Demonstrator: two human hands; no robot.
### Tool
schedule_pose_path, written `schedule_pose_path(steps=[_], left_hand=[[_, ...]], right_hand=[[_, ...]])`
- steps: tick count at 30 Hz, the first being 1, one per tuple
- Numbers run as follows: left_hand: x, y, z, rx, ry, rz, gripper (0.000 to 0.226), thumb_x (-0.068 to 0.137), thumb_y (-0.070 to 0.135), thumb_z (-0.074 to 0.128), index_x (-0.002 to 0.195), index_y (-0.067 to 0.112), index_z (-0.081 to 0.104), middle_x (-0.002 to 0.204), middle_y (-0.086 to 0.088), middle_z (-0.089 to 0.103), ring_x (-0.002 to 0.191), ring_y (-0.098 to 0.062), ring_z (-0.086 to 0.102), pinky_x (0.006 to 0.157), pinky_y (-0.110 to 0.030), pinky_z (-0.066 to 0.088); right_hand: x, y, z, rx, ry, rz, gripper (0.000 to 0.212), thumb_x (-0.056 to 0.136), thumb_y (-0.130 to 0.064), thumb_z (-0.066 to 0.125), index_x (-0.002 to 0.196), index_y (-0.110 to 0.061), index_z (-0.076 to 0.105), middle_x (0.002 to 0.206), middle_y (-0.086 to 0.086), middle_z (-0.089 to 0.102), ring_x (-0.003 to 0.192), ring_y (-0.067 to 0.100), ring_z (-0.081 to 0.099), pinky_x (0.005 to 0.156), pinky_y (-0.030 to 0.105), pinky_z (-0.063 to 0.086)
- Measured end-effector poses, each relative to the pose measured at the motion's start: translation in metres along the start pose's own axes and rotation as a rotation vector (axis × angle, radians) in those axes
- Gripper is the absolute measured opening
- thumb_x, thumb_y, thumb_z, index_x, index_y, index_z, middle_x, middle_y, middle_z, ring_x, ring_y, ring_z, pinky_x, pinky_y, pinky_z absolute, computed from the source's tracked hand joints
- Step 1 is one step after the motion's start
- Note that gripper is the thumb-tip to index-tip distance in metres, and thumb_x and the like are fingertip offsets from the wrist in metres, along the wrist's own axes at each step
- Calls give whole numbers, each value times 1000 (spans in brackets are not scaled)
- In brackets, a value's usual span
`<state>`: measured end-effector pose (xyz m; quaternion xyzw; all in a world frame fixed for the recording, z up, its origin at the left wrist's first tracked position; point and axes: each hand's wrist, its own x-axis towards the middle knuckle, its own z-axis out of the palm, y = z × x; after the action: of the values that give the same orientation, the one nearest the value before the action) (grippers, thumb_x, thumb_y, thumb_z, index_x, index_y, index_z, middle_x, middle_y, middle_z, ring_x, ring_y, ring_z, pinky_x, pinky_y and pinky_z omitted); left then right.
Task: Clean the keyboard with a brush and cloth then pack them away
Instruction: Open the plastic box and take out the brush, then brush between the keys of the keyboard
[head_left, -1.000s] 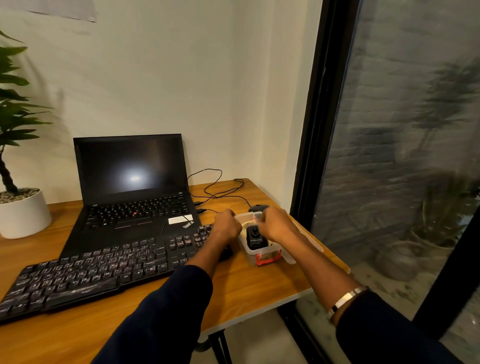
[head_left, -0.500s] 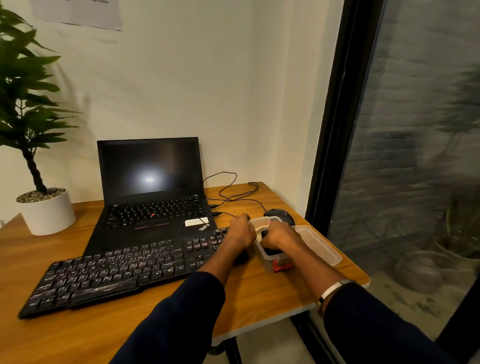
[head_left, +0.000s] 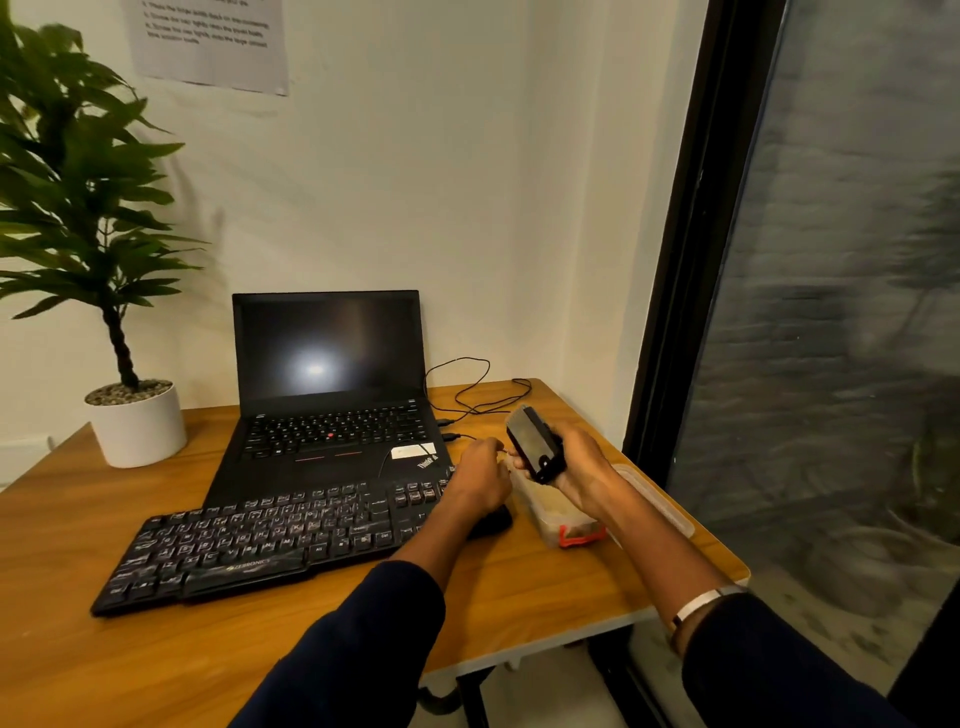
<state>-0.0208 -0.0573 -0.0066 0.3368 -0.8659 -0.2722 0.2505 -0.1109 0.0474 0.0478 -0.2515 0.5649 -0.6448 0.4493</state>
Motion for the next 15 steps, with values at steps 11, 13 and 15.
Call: schedule_pose_path(steps=[11, 13, 15], left_hand=[[-52, -40, -53, -30, 124, -30, 28, 96, 7, 48, 122, 9, 58, 117, -5, 59, 97, -10, 54, 83, -23, 45], [-64, -55, -67, 18, 160, -60, 30, 97, 5, 46, 124, 6, 58, 118, -5, 58, 100, -13, 54, 87, -23, 43], [-78, -71, -82, 67, 191, -85, 33, 97, 5, 47, 128, 5, 56, 125, -8, 55, 109, -18, 55, 95, -26, 44]], right_hand=[[-27, 16, 49, 216, -296, -64, 26, 92, -2, 41, 115, 1, 52, 102, 22, 63, 88, 24, 61, 76, 32, 50], [-30, 22, 61, 199, -305, -25, 30, 91, 0, 43, 119, -1, 50, 112, 24, 61, 95, 27, 62, 81, 39, 52], [-29, 31, 74, 146, -304, -4, 35, 91, 0, 45, 125, -5, 47, 120, 24, 60, 99, 30, 62, 79, 43, 55]])
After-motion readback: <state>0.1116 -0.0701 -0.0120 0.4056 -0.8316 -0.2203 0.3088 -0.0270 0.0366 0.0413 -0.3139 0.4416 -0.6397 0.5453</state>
